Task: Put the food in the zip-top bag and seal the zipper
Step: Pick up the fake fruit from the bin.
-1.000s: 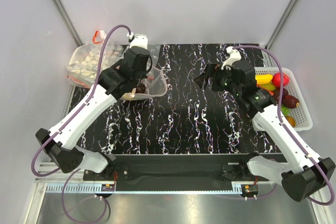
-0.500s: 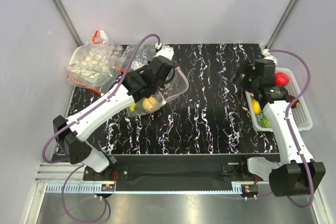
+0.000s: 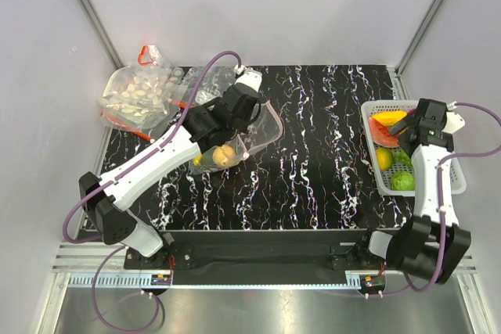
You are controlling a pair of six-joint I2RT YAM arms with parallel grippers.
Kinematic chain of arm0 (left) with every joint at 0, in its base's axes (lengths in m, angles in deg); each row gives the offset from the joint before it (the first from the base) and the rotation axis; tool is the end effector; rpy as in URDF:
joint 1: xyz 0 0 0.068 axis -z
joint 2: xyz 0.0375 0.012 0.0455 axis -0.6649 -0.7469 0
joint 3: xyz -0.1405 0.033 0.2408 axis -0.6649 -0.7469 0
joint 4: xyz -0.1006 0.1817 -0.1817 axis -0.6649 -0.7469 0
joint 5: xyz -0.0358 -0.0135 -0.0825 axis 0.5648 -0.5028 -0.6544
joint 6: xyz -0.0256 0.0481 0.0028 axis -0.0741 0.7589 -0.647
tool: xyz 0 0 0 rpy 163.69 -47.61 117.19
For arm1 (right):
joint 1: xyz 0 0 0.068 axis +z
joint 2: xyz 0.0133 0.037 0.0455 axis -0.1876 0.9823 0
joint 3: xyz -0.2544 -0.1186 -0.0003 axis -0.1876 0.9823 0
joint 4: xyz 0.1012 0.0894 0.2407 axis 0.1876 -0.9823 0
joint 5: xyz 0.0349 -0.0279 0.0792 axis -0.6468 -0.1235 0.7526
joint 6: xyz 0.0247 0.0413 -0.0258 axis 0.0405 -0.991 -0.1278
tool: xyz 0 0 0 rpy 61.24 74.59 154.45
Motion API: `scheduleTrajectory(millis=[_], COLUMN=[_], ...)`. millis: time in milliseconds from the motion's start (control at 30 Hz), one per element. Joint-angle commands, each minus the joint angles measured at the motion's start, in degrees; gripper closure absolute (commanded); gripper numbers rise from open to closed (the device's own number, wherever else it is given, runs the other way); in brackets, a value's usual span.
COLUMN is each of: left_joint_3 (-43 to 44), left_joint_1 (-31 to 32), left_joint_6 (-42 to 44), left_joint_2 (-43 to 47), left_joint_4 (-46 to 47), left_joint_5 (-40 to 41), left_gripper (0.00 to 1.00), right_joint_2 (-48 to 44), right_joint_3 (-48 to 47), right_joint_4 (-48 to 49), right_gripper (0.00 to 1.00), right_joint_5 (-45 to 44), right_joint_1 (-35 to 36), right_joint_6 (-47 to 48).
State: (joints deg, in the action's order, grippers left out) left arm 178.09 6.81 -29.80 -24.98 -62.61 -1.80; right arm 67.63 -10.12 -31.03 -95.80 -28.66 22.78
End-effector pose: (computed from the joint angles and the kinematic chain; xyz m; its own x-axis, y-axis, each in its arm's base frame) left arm 0.2417 -0.2460 0.3902 -0.5109 0.2748 -0.8145 0.2953 0.9460 0.1339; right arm 0.2399 -0.0885 0.3161 -0.3461 0.6355 -0.6902 0.7761 0.6072 0.1699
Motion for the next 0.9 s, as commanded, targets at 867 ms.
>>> scheduleTrajectory(millis=[867], left_joint_3=[0.8], left_joint_1=[1.1], left_joint_6=[1.1], left_joint_2=[1.3], left_joint_4=[2.7], left_joint_5=[-2.0], left_gripper=[1.00], right_joint_2=[19.1], right_joint_3=[8.5], right_joint_4=[15.6], right_gripper=[0.00], right_joint_5=[7.6], right_joint_1=[-4.0], right_joint_6=[-20.4])
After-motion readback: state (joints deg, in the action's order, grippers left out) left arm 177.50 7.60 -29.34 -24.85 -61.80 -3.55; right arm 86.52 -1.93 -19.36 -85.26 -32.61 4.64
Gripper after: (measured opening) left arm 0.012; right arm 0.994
